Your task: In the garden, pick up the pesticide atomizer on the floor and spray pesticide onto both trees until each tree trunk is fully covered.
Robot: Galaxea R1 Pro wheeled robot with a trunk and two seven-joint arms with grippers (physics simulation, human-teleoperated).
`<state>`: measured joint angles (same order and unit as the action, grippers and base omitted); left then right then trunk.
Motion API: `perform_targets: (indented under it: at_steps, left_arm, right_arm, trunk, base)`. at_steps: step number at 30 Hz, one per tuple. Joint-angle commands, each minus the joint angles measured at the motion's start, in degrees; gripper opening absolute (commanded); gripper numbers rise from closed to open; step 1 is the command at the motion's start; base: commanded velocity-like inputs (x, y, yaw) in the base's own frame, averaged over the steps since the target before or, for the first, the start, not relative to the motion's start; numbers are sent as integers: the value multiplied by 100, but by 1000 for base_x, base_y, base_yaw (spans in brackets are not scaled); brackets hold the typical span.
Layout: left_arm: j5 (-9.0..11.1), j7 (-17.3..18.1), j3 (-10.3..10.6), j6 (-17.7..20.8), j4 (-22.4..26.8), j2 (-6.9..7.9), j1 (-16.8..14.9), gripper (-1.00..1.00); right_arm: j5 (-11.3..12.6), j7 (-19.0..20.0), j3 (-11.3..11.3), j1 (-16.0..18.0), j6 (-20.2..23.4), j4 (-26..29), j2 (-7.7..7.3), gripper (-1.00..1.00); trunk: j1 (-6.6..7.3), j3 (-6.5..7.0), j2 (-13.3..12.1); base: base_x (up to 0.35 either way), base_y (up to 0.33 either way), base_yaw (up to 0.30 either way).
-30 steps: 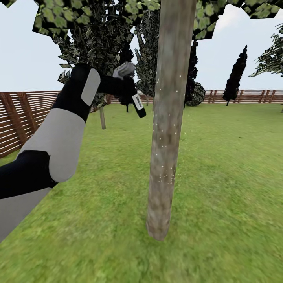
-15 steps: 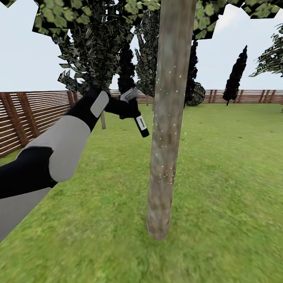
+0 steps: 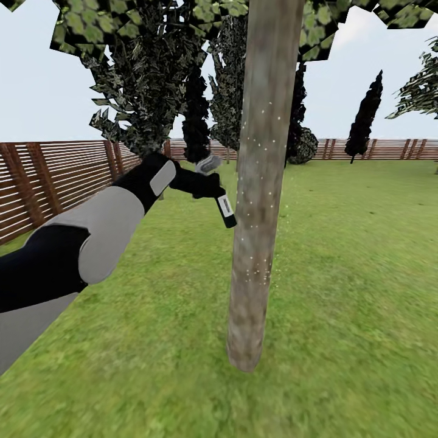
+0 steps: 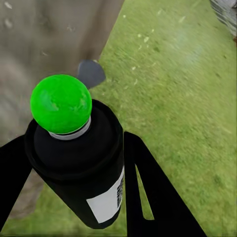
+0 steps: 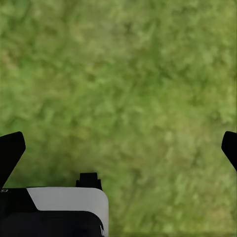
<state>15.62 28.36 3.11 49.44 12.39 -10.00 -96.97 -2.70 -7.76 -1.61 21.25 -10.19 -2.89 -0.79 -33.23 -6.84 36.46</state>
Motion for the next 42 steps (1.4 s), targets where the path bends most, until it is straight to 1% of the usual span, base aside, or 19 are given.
perform_targets:
  at_steps: [1,2,3,4,7,10,11,12,14,16,17,20,22,24,26,29,33,36,42]
  left_arm:
    - [8,-5,18,-22,-68,0,-3,-100]
    - [-129,-5,20,-127,-129,0,-1,-100]
    - [-470,-5,25,-399,-304,0,10,-100]
    - [-651,-5,29,-620,-535,0,15,-100]
    - [-808,-2,29,-1117,-943,0,36,-100]
    - [-849,-5,26,-1294,-1043,0,228,-100]
    - [-891,-5,25,-1468,-1053,0,358,-100]
    - [-980,-5,24,-1655,-1057,0,460,-100]
    - [-1405,-5,24,-2034,-1068,0,776,-100]
    - [-1539,-5,23,-2129,-1070,0,984,-100]
    - [-1572,-5,23,-2190,-1071,0,1102,-100]
    - [-1631,-5,16,-2910,-1079,0,1673,-100]
    - [-1642,-5,15,-3055,-1076,0,1954,-100]
    - [-1650,-5,8,-3617,-1077,0,2361,-100]
    - [-1655,-13,7,-3985,-1074,0,2696,-100]
    - [-1658,-35,3,-4819,-1065,0,3502,-100]
    - [-1653,-46,-2,-5078,-1058,0,4002,-100]
    - [-1650,-50,-3,-5103,-1061,209,4102,-100]
    - [-1658,-58,-3,-5111,-1055,302,4341,-100]
  right_arm:
    - [-29,-24,-14,11,-36,-25,0,100]
    - [-29,-24,-14,11,-36,-26,0,100]
    - [-29,-24,-14,11,-36,-24,0,100]
    - [-29,-24,-14,11,-36,-24,0,100]
    - [-29,-24,-14,11,-36,-22,0,100]
    - [-29,-24,-14,11,-36,-25,0,100]
    - [-29,-24,-14,11,-36,-25,0,100]
    - [-29,-24,-14,11,-36,-25,0,100]
    - [-29,-24,-14,11,-36,-27,0,100]
    - [-29,-24,-14,11,-36,-22,0,100]
    - [-29,-24,-14,11,-36,-24,0,100]
    - [-29,-24,-14,11,-36,-23,0,100]
    - [-29,-24,-14,11,-36,-24,0,100]
    - [-29,-24,-14,11,-36,-21,1,100]
    - [-29,-24,-14,11,-36,-25,1,100]
    - [-29,-24,-14,11,-36,-27,7,100]
    - [-29,-24,-14,11,-30,-27,9,100]
    - [-29,-24,-14,11,-33,-27,9,100]
    - [-28,-24,-14,-2,-30,-27,9,100]
  trunk:
    - [-2,-10,9]
    - [-2,-10,9]
    - [-2,-10,9]
    - [-2,-10,9]
    - [-2,-10,9]
    - [-2,-10,9]
    - [-2,-10,9]
    - [-2,-10,9]
    - [-2,-10,9]
    - [-2,-10,9]
    - [-2,-10,9]
    - [-2,-10,9]
    - [-2,-10,9]
    - [-2,-10,9]
    - [-2,-10,9]
    - [-2,-10,9]
    - [-2,-10,9]
    - [-2,-10,9]
    - [-2,-10,9]
  base:
    - [0,0,0]
    - [0,0,0]
    - [0,0,0]
    - [0,0,0]
    - [0,0,0]
    - [0,0,0]
    - [0,0,0]
    - [0,0,0]
    - [0,0,0]
    - [0,0,0]
    - [0,0,0]
    - [0,0,0]
    - [0,0,0]
    - [0,0,0]
    - [0,0,0]
    - [0,0,0]
    - [0,0,0]
    - [0,0,0]
    - [0,0,0]
